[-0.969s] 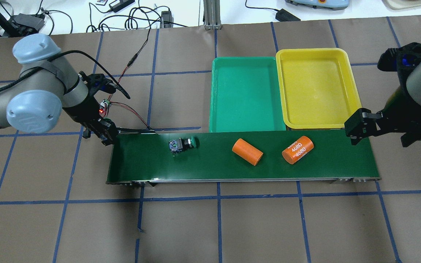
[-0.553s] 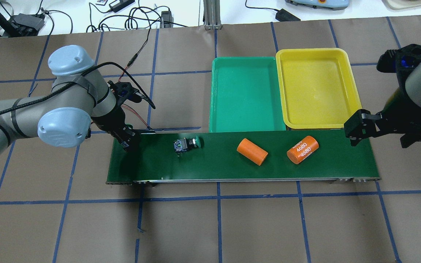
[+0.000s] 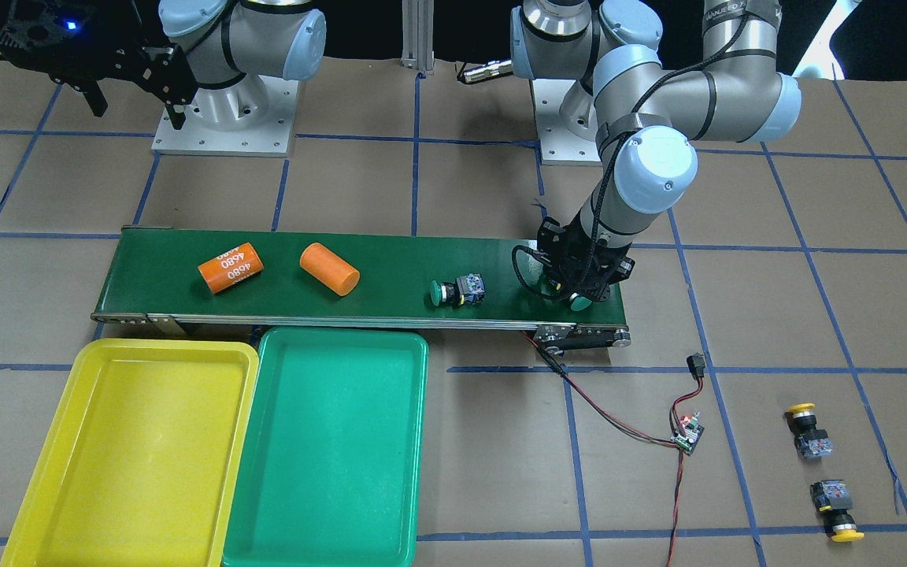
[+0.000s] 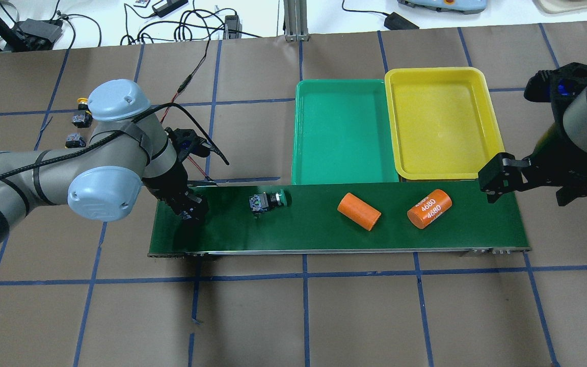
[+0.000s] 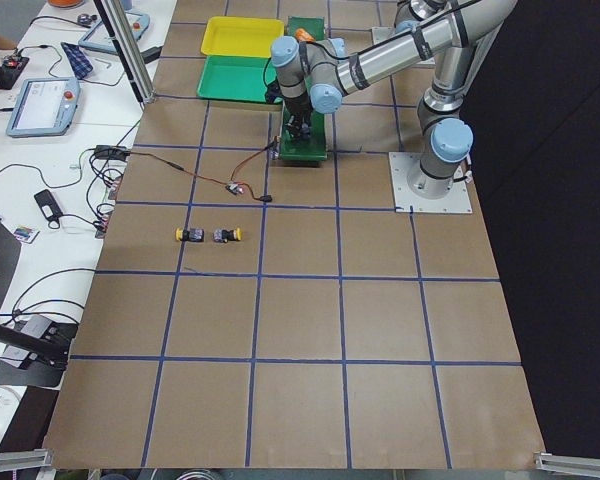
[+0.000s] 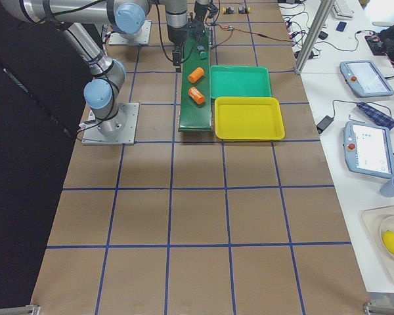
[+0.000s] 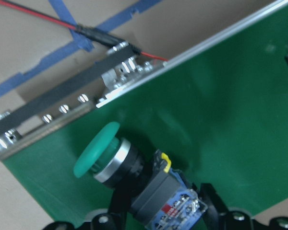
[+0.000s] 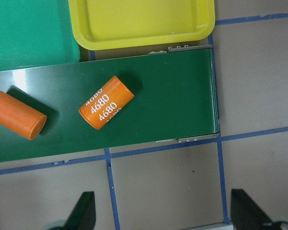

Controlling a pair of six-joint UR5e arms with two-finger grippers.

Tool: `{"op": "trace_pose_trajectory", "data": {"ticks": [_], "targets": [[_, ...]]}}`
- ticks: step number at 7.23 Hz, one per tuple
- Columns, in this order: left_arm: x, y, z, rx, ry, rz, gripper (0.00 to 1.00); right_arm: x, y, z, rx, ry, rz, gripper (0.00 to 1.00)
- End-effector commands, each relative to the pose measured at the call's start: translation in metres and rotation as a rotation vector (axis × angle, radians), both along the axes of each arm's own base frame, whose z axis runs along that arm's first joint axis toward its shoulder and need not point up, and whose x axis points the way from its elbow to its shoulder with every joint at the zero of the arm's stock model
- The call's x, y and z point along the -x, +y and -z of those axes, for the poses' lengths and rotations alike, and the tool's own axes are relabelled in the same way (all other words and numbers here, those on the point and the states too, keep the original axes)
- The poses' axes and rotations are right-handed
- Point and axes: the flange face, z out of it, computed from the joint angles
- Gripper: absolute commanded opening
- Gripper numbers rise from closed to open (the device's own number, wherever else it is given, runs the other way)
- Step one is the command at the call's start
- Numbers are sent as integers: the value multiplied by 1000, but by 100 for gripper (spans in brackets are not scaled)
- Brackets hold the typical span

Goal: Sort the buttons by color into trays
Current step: 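Place the second green-capped switch on the conveyor belt with the left gripper, then grasp a yellow-capped switch with the left gripper while the right gripper lowers to the belt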

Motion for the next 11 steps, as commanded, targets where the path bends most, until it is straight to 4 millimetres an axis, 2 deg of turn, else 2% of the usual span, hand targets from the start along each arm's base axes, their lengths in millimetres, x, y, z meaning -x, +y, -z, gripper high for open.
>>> {"op": "trace_pose_trajectory", "data": {"ticks": [1, 2, 3, 4, 5, 7, 8, 9, 11], "targets": [[-20, -17, -17, 50, -6, -30, 100, 0, -5, 0, 21, -3, -7, 100], [-86, -56, -40, 96, -7, -156, 100, 1, -11, -1, 47, 1, 2, 100], [-167, -86, -57, 103, -13, -273, 100, 5, -24, 5, 74, 23, -3, 100], [-232, -118, -65, 133, -25, -319, 100, 8, -43, 27, 32, 15, 7, 100], [-273, -144, -61, 143, -55, -314, 100, 10, -51, 29, 55, 18, 18, 100], [-337, -187, -6, 139, -73, -378, 100, 11, -53, 25, 80, 3, 142, 100], [-351, -211, 19, 158, -86, -420, 100, 9, -51, 25, 89, -18, 250, 100], [-351, -213, 50, 112, -79, -470, 100, 6, -51, 26, 88, -43, 361, 100], [-356, -221, 69, 103, -78, -478, 100, -15, -58, 34, 54, -259, 659, 100]]}}
